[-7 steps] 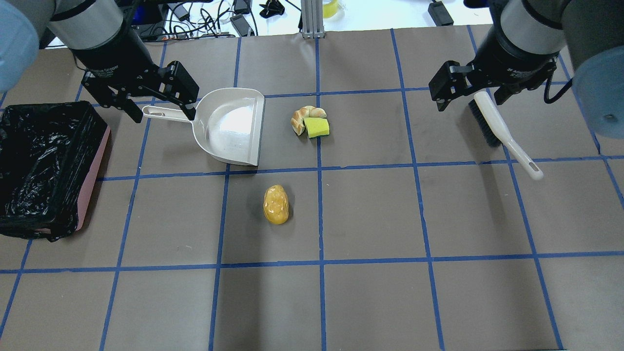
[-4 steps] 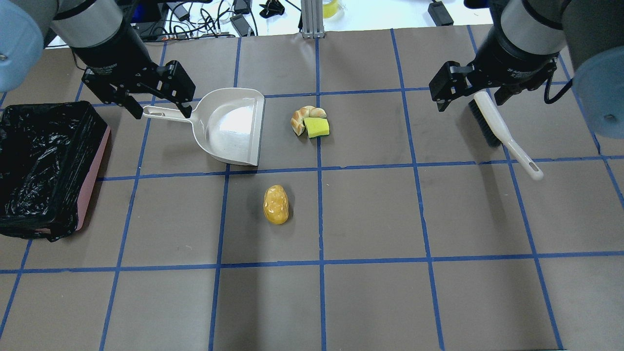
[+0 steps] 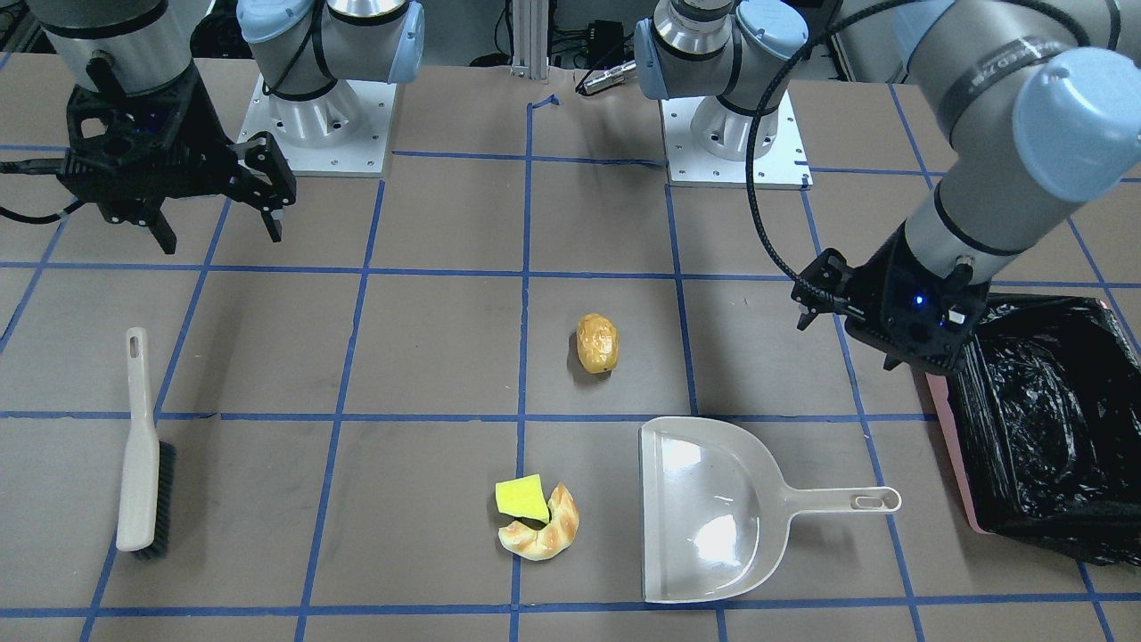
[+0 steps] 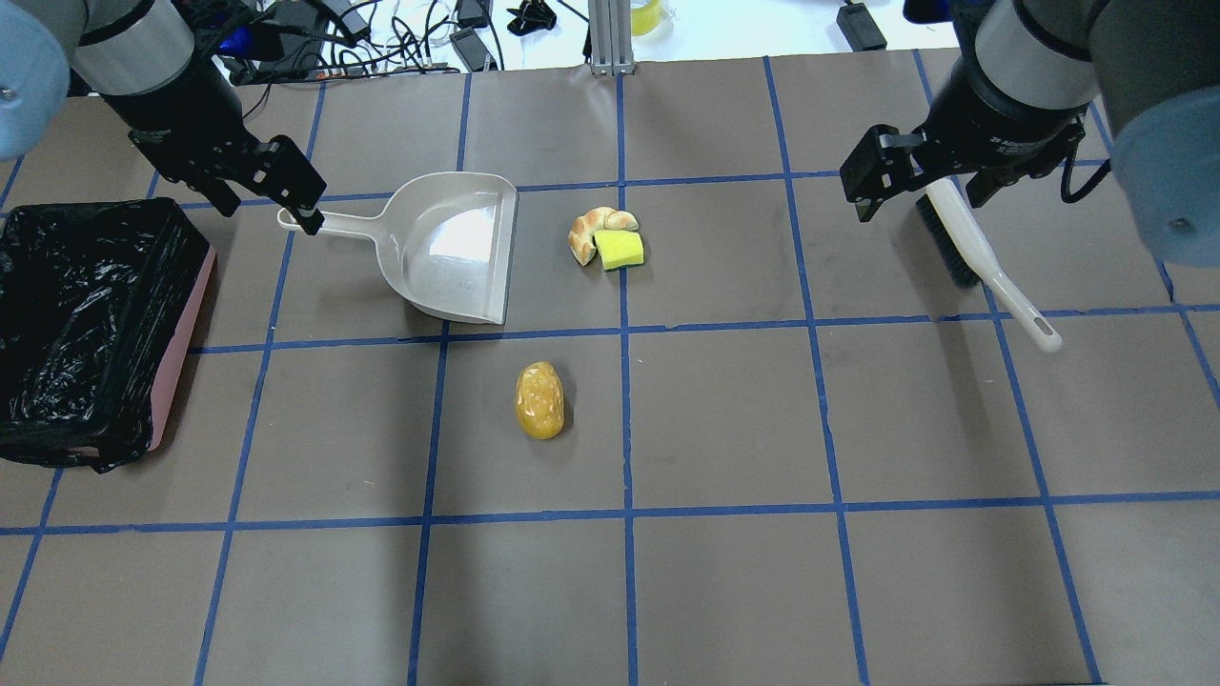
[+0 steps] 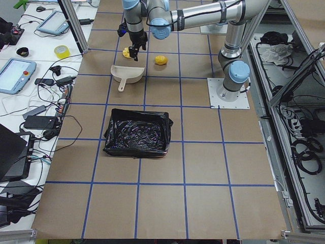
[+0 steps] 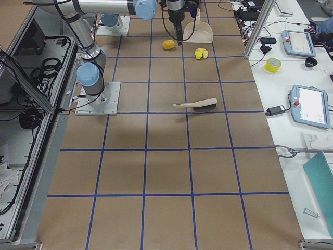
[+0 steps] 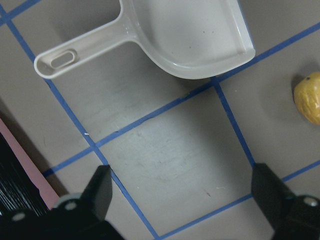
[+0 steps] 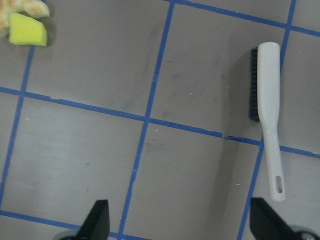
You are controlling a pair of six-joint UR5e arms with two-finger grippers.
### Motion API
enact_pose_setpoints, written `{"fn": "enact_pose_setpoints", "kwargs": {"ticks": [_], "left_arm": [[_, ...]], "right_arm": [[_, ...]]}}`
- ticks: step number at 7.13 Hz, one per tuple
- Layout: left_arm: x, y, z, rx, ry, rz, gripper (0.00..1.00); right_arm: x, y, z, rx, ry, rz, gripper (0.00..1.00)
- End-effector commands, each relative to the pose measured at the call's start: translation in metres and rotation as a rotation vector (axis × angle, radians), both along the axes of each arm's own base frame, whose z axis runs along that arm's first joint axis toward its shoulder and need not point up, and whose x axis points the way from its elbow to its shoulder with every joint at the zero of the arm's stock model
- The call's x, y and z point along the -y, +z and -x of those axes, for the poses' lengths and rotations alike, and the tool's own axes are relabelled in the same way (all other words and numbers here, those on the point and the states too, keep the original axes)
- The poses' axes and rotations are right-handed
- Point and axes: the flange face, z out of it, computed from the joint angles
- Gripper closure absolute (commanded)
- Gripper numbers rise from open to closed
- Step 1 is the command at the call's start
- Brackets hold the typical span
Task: Sweep and dump trash into bin
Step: 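Grasp the white dustpan handle with the left gripper while the right grasps the brush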
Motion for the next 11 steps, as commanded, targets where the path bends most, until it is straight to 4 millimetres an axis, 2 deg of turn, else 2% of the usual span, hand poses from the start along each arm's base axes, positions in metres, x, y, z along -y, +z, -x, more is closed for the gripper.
{"fn": "enact_pose_setpoints", "kwargs": {"ticks": [1, 2, 3, 4, 6, 7, 8, 11], "left_arm": [[0.046, -0.051, -0.015, 0.091, -0.361, 0.072, 0.0], [0.06, -0.066, -0.019, 0.118, -0.584, 0.096, 0.0], [0.069, -0.074, -0.02, 0.152, -0.76, 0.132, 0.0], [0.074, -0.091, -0.02, 0.155, -0.854, 0.135, 0.0], [0.066, -0.127, -0.019, 0.16, -0.919, 0.147, 0.0], [0.055, -0.157, -0.018, 0.132, -0.925, 0.101, 0.0], [0.052, -0.165, -0.018, 0.125, -0.927, 0.088, 0.0], [0.077, -0.172, -0.02, 0.131, -0.933, 0.119, 0.0]], "right_arm": [[0.04, -0.046, 0.097, -0.017, 0.005, -0.048, 0.0], [0.061, -0.071, 0.133, -0.037, 0.108, -0.015, 0.0], [0.071, -0.107, 0.151, -0.058, 0.177, 0.002, 0.0], [0.069, -0.139, 0.153, -0.068, 0.184, -0.004, 0.0], [0.07, -0.202, 0.158, -0.056, 0.182, -0.043, 0.0], [0.071, -0.218, 0.174, -0.054, 0.191, -0.068, 0.0], [0.067, -0.231, 0.188, -0.044, 0.212, -0.092, 0.0], [0.053, -0.254, 0.183, -0.015, 0.205, -0.143, 0.0]]}}
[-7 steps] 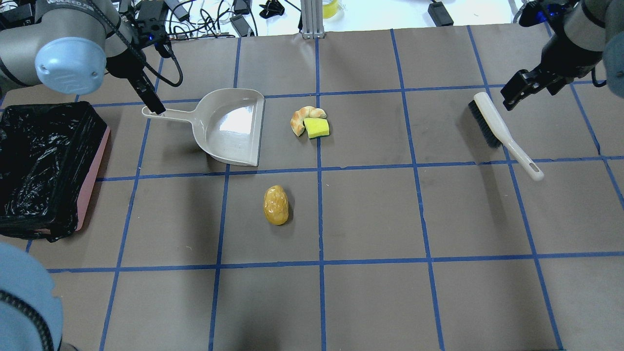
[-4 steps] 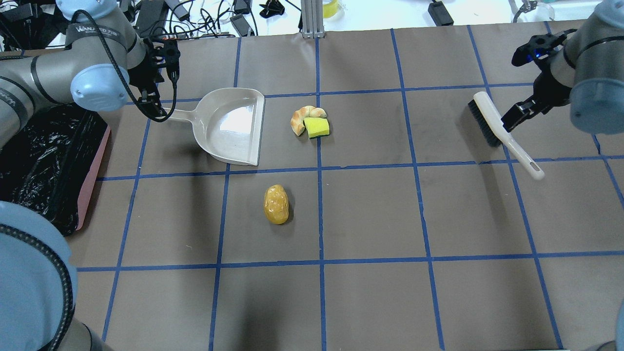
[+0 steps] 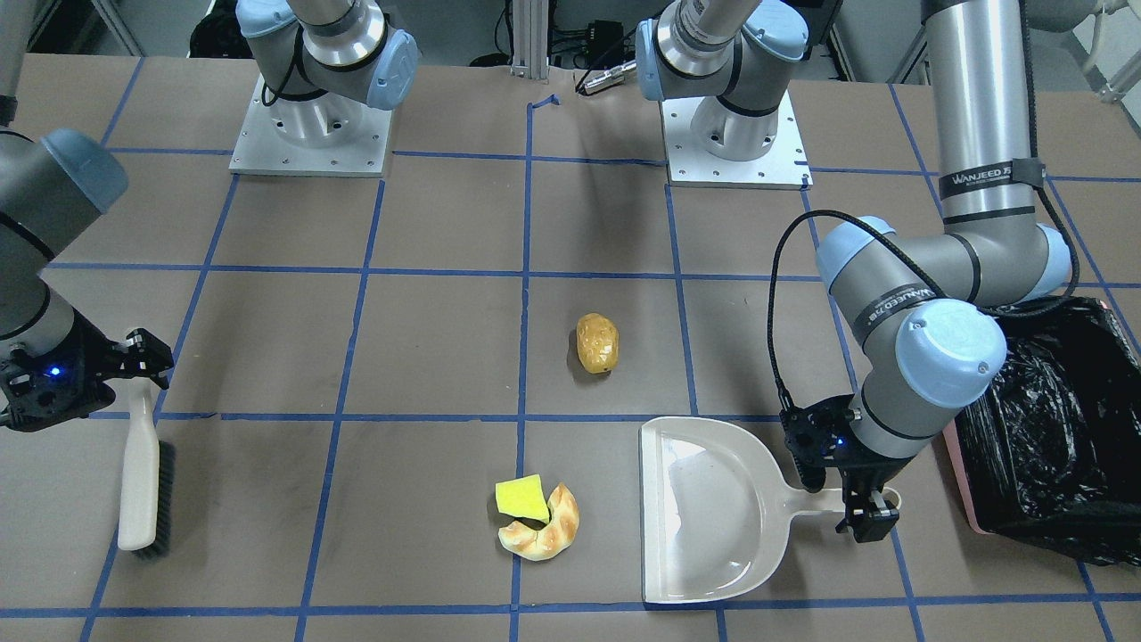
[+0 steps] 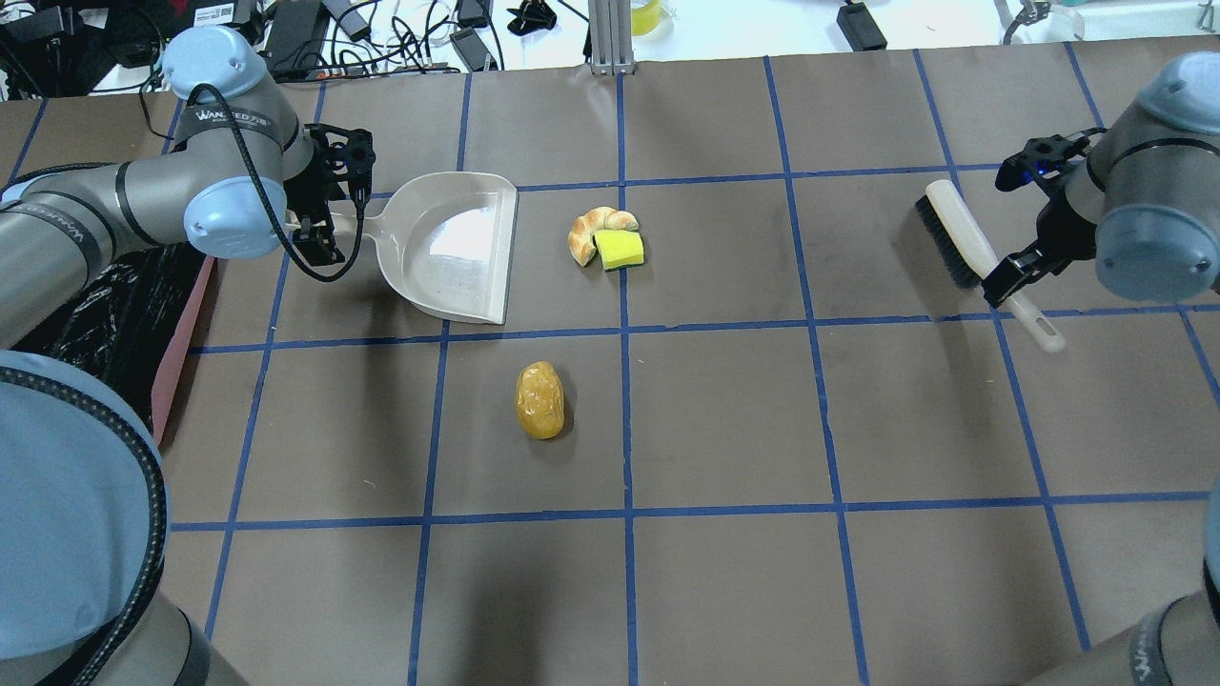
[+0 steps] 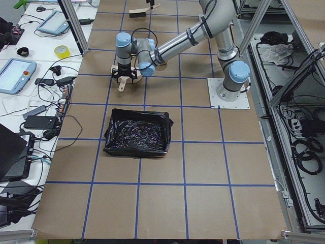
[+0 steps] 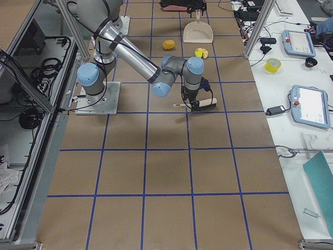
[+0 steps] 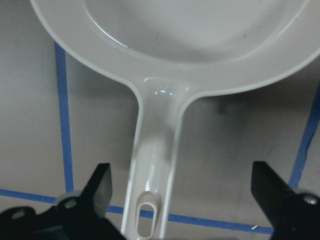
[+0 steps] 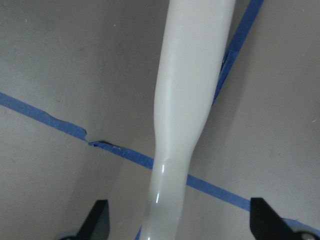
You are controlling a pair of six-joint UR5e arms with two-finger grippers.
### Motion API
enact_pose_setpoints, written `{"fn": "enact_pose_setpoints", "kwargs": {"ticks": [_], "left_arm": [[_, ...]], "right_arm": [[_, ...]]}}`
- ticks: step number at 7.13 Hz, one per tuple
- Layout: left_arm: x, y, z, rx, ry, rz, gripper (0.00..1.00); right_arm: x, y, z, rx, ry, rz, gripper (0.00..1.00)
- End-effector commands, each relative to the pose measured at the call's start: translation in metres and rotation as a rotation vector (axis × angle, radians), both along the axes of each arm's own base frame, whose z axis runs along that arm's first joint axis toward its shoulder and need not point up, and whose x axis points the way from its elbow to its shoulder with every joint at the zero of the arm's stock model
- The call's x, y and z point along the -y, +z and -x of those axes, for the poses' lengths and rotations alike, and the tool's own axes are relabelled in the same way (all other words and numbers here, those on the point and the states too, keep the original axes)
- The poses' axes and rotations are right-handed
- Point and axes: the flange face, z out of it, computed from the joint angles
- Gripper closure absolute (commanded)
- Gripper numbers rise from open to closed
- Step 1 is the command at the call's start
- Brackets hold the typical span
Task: Sweep and dump trash into bin
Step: 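Lift the white brush with the right gripper while the left holds the dustpan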
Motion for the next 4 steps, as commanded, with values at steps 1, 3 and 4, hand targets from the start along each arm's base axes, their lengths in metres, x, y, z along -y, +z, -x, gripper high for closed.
{"fn": "enact_pose_setpoints", "kwargs": {"ticks": [1, 3, 4], "left_arm": [[0.009, -0.022, 0.001, -0.031, -0.008, -0.018, 0.0], [0.001, -0.048, 0.004, -0.044, -0.007, -0.075, 0.0], [0.001, -0.048, 0.004, -0.041, -0.03, -0.069, 0.0]], "right_arm": [[-0.01, -0.012, -0.001, 0.006, 0.0, -0.043, 0.07], [-0.016, -0.015, 0.003, -0.037, 0.003, -0.099, 0.56], [-0.016, -0.013, 0.003, -0.042, 0.002, -0.1, 0.86]]}}
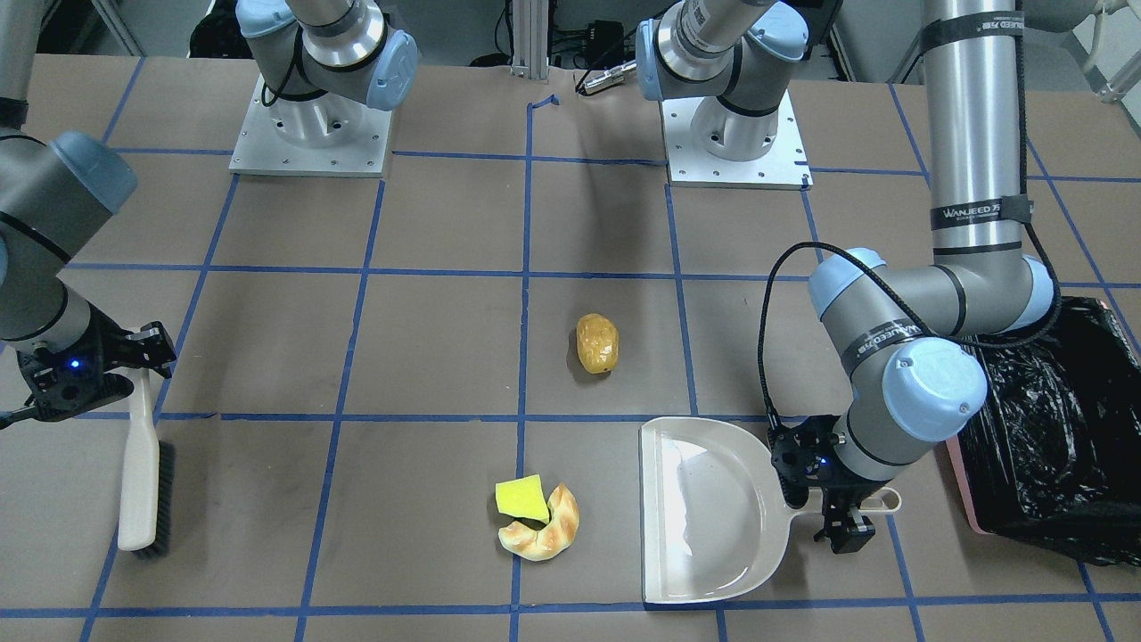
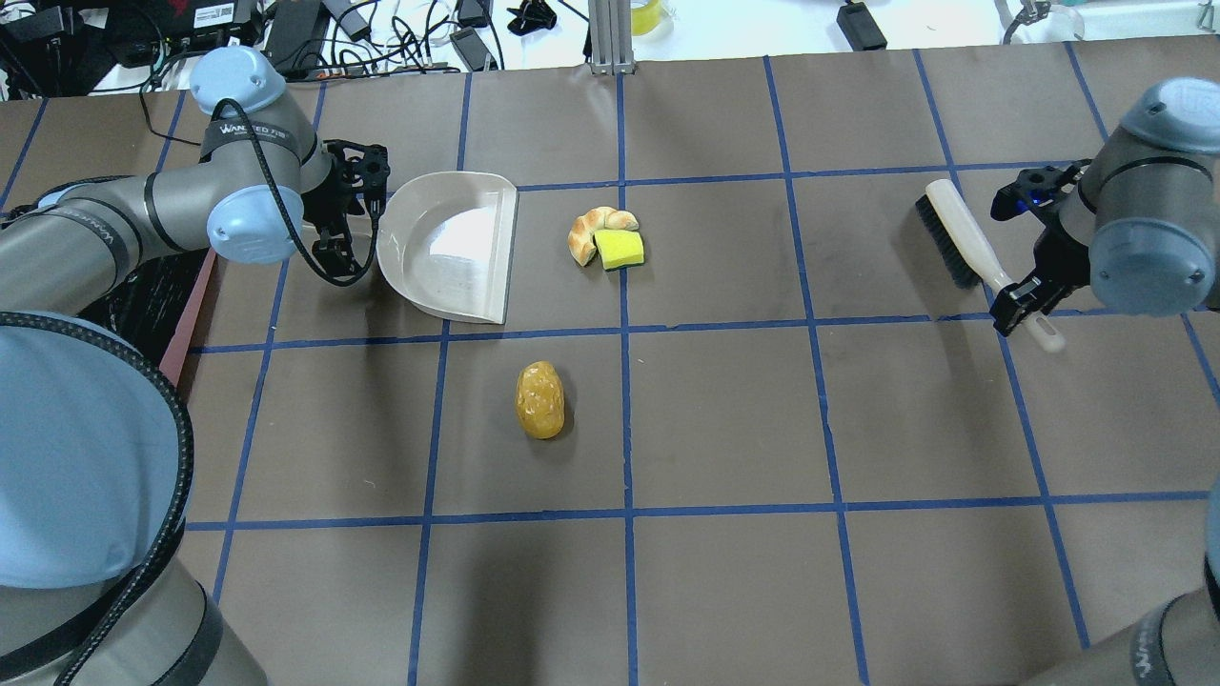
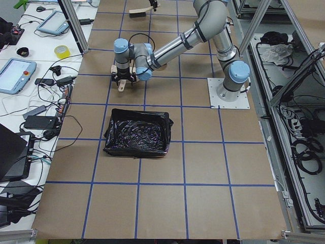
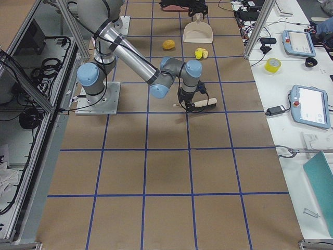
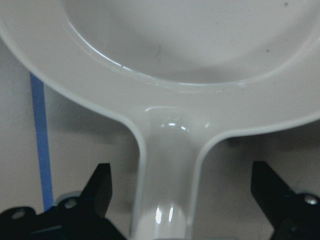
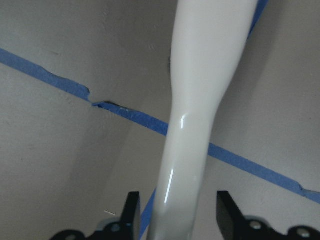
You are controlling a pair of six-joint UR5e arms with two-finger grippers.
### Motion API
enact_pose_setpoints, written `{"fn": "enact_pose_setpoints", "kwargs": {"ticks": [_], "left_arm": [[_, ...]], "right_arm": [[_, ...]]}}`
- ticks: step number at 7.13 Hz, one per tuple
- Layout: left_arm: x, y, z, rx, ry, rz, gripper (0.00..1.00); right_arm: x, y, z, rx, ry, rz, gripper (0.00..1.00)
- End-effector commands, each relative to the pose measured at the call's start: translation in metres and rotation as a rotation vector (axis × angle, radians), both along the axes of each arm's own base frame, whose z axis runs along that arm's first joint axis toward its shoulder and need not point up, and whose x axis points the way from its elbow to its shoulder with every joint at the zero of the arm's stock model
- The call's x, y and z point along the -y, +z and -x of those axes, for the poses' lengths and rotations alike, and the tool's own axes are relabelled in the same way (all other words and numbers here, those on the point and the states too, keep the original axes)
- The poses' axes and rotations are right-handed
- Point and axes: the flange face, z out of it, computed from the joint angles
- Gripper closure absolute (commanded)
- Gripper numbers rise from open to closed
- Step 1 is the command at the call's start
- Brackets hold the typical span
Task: Sweep and dump trash into bin
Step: 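Lift the white brush with the right gripper while the left holds the dustpan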
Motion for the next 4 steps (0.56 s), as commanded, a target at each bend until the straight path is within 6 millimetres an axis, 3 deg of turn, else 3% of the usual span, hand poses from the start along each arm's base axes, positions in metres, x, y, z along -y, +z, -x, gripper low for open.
{"fn": "enact_pose_setpoints", "kwargs": {"ticks": [1, 3, 4], "left_arm": [[-0.001, -0.011, 0.004, -0.03, -0.024, -0.01, 0.01], [0.002, -0.014, 0.009, -0.083, -0.03, -0.002, 0.03], [0.003, -0.012, 0.009, -0.086, -0.032, 0.001, 0.14]], "right_arm": [[-0.002, 0.003, 0.001, -0.011, -0.013, -0.016, 1.0], [-0.004, 0.012, -0.002, 0.01, -0.028, -0.013, 1.0], [-0.004, 0.023, -0.008, 0.05, -0.092, 0.024, 1.0]]}}
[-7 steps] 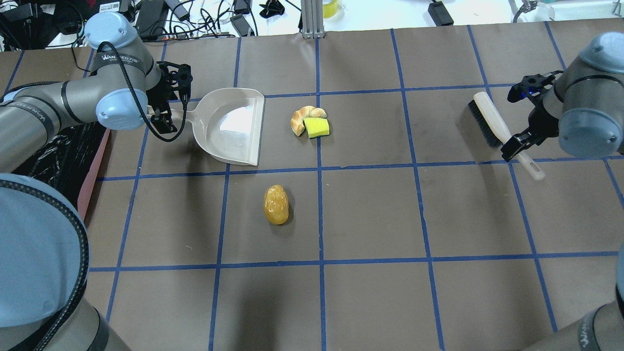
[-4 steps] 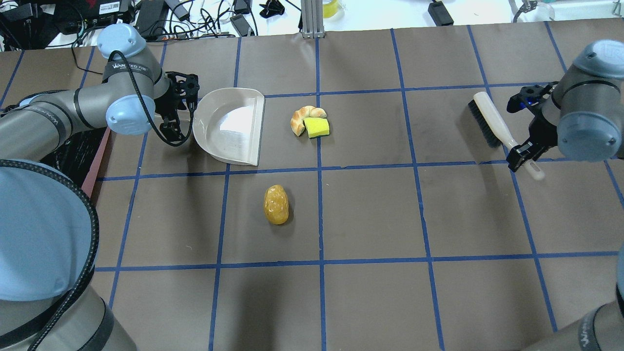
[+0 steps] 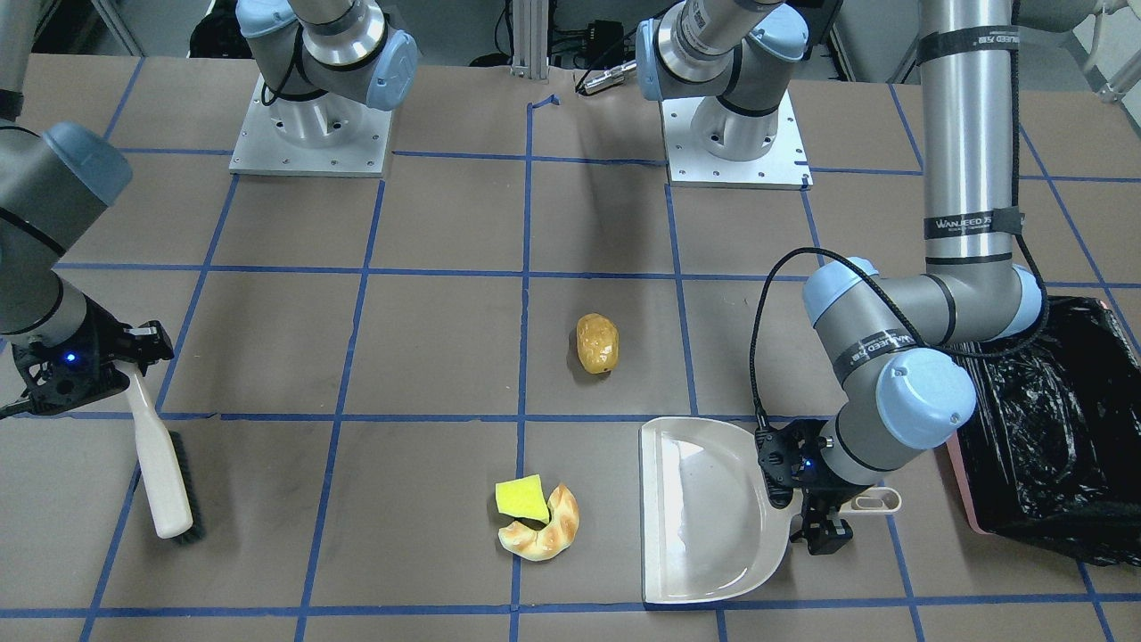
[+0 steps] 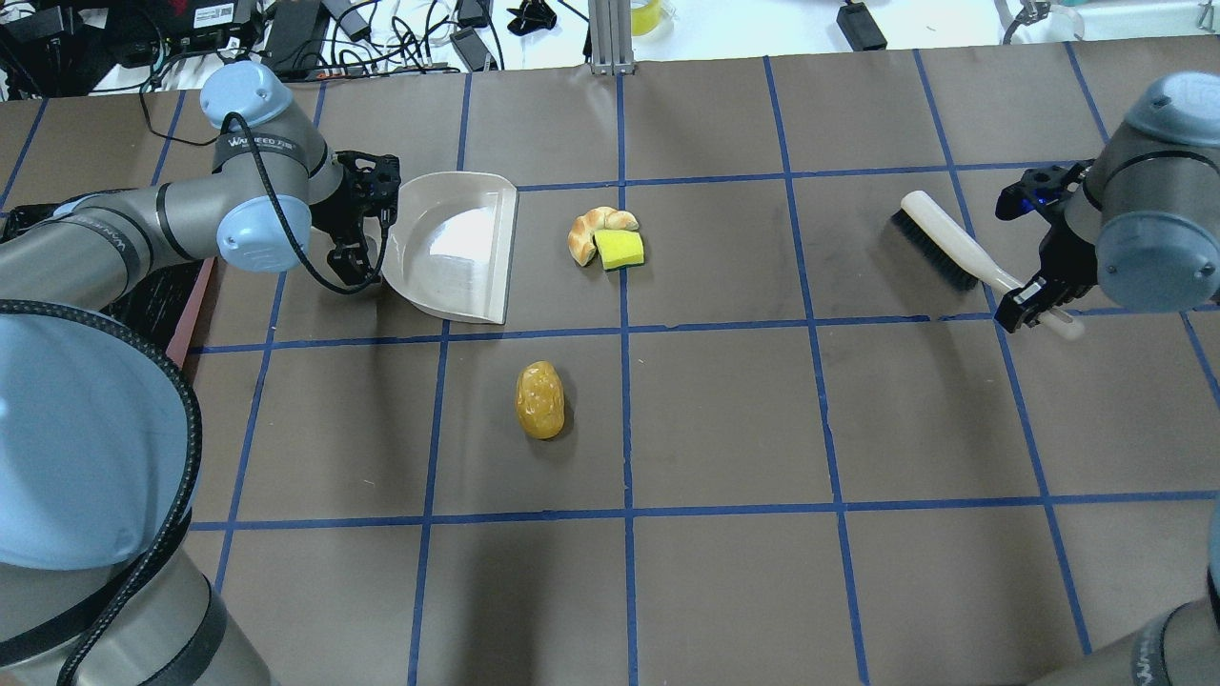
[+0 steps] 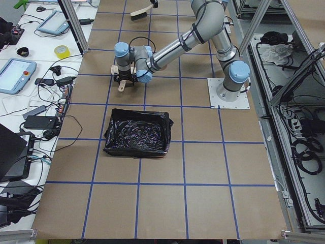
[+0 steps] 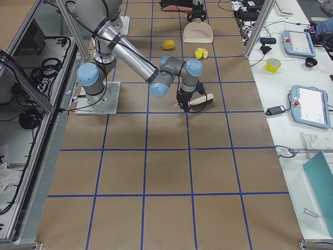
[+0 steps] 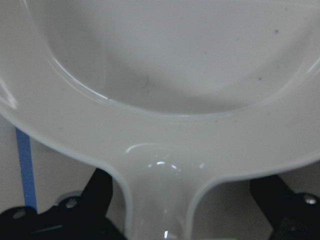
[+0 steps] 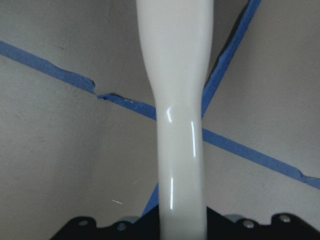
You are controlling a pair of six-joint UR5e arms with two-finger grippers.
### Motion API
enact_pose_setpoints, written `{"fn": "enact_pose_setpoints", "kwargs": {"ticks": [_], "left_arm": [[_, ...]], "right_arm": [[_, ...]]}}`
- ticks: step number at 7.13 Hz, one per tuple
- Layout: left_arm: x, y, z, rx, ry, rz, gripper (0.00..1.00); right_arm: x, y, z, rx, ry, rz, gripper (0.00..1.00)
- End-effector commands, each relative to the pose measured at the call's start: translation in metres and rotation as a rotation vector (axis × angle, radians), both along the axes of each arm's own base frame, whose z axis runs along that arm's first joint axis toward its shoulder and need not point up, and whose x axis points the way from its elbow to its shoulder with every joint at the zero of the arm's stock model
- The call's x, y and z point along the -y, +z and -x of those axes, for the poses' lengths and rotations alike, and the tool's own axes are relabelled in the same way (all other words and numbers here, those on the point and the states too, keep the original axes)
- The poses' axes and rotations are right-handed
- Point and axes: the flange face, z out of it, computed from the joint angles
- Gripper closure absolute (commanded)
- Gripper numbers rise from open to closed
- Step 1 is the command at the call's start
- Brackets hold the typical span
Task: Sweep and dump trash into bin
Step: 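Lift the white brush with the right gripper while the left holds the dustpan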
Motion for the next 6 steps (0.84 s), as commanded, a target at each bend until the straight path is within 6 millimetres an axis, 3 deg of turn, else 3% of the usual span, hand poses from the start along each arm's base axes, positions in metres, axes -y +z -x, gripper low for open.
{"fn": "enact_pose_setpoints", "kwargs": {"ticks": [1, 3, 4, 5, 6], "left_arm": [[0.001, 0.0, 0.001, -0.006, -0.027, 0.003, 0.38], [0.001, 0.001, 0.001, -0.005, -0.033, 0.005, 0.71], [0.001, 0.0, 0.001, -0.006, -0.033, 0.004, 0.92], [0.001, 0.0, 0.001, -0.007, -0.038, 0.004, 0.98], [0.002, 0.001, 0.001, -0.006, -0.036, 0.007, 0.99]], "right_arm": [[-0.001, 0.015, -0.011, 0.057, -0.068, 0.037, 1.0], [0.0, 0.008, -0.009, 0.05, -0.069, 0.023, 1.0], [0.001, 0.006, -0.009, 0.055, -0.062, 0.024, 0.5], [0.0, 0.004, -0.009, 0.05, -0.062, 0.017, 0.47], [0.0, 0.001, -0.008, 0.051, -0.063, 0.01, 0.35]]}}
